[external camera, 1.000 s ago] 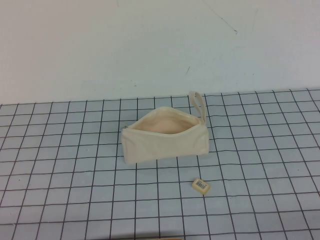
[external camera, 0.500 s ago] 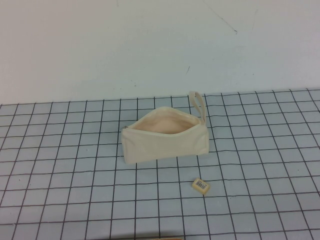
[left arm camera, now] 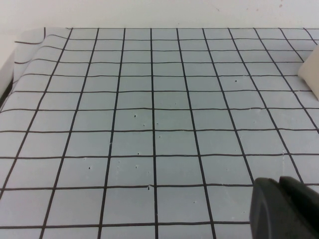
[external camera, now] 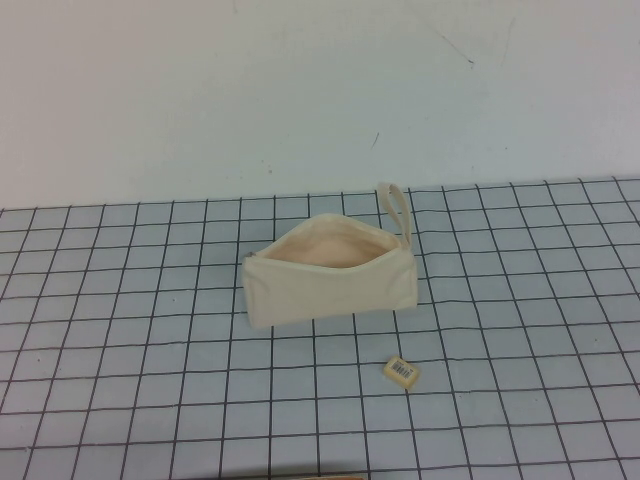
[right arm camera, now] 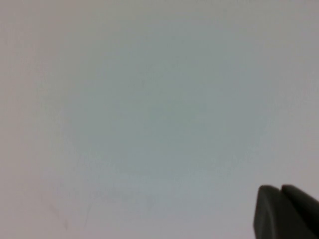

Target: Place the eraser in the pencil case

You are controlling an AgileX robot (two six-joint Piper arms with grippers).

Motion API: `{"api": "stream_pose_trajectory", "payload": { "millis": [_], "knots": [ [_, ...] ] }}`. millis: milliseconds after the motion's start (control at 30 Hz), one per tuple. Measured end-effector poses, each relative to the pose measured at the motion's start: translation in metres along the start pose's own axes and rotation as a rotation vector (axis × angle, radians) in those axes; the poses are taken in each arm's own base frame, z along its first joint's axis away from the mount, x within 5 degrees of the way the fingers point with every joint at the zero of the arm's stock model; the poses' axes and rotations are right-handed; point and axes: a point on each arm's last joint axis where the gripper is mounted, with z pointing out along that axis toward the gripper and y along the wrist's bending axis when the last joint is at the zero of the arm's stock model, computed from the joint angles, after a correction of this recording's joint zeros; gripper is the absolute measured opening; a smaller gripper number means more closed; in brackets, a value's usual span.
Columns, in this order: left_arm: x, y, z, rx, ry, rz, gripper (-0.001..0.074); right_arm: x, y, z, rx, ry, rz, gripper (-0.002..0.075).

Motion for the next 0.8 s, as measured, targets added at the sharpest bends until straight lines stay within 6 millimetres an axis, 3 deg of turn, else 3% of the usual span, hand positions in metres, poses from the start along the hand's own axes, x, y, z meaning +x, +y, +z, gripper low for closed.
{"api": "stream_pose_trajectory", "payload": {
  "millis": [167, 300, 400, 567, 667, 800],
  "knots": [
    [0.000, 0.000, 0.000, 0.000, 0.000, 0.000, -0.0001, 0.029, 0.012, 0.040, -0.184, 0.520, -0.011, -0.0001],
    [0.000, 0.000, 0.000, 0.000, 0.000, 0.000, -0.0001, 0.075, 0.027, 0.064, -0.339, 0.974, 0.034, -0.0001],
    [0.000, 0.000, 0.000, 0.000, 0.000, 0.000, -0.0001, 0.105, 0.036, 0.076, -0.429, 1.187, 0.054, -0.0001],
    [0.000, 0.000, 0.000, 0.000, 0.000, 0.000, -0.0001, 0.148, 0.055, 0.100, -0.534, 1.337, 0.184, -0.0001],
    [0.000, 0.000, 0.000, 0.000, 0.000, 0.000, -0.0001, 0.166, 0.066, 0.116, -0.627, 1.316, 0.223, 0.0000],
    [0.000, 0.000, 0.000, 0.000, 0.000, 0.000, -0.0001, 0.193, 0.099, 0.145, -0.825, 1.287, 0.198, 0.0067]
  ]
}}
